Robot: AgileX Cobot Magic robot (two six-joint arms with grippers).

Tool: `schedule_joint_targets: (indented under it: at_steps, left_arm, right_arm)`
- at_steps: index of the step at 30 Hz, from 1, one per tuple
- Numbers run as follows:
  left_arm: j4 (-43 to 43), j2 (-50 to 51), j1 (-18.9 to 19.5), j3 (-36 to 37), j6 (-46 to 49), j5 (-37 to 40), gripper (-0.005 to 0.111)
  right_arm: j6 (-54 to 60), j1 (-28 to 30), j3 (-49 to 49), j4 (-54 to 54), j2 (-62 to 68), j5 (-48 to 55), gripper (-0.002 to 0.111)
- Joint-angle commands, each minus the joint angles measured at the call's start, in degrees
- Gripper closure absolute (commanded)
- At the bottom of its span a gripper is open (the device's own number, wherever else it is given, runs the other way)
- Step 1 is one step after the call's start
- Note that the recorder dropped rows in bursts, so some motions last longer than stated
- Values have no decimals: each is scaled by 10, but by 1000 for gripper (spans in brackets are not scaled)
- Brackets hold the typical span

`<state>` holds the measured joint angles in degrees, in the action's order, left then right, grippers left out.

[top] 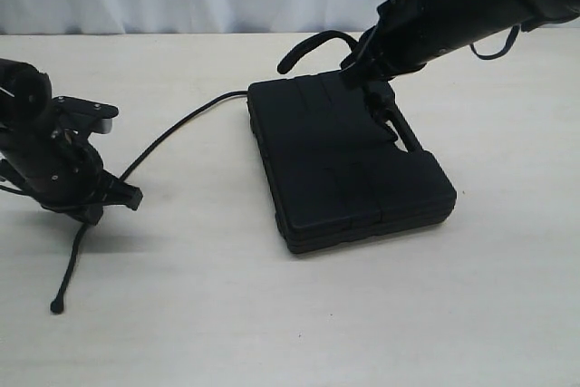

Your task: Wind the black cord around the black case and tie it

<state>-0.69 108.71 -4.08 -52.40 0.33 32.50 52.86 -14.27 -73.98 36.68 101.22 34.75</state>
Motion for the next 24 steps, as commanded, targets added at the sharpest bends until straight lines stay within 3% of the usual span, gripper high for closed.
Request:
schedule_joint_targets:
  at_steps: [1, 4, 12, 18, 24]
  left_arm:
    - [-90, 11, 1, 3, 51, 46, 107]
    - [-178, 11, 1, 3, 151, 118, 107]
    - [-180, -6, -32, 4, 177, 298, 107]
    - [-179, -64, -81, 3, 185, 375, 107]
    - [-199, -118, -103, 3, 181, 375, 107]
  right_arm:
    - [4, 1, 2, 3, 1, 0, 104]
    - [3, 1, 2, 7, 1, 0, 104]
    - [20, 1, 2, 33, 1, 1, 104]
    - [20, 1, 2, 33, 1, 1, 104]
    - [20, 1, 2, 33, 1, 4, 104]
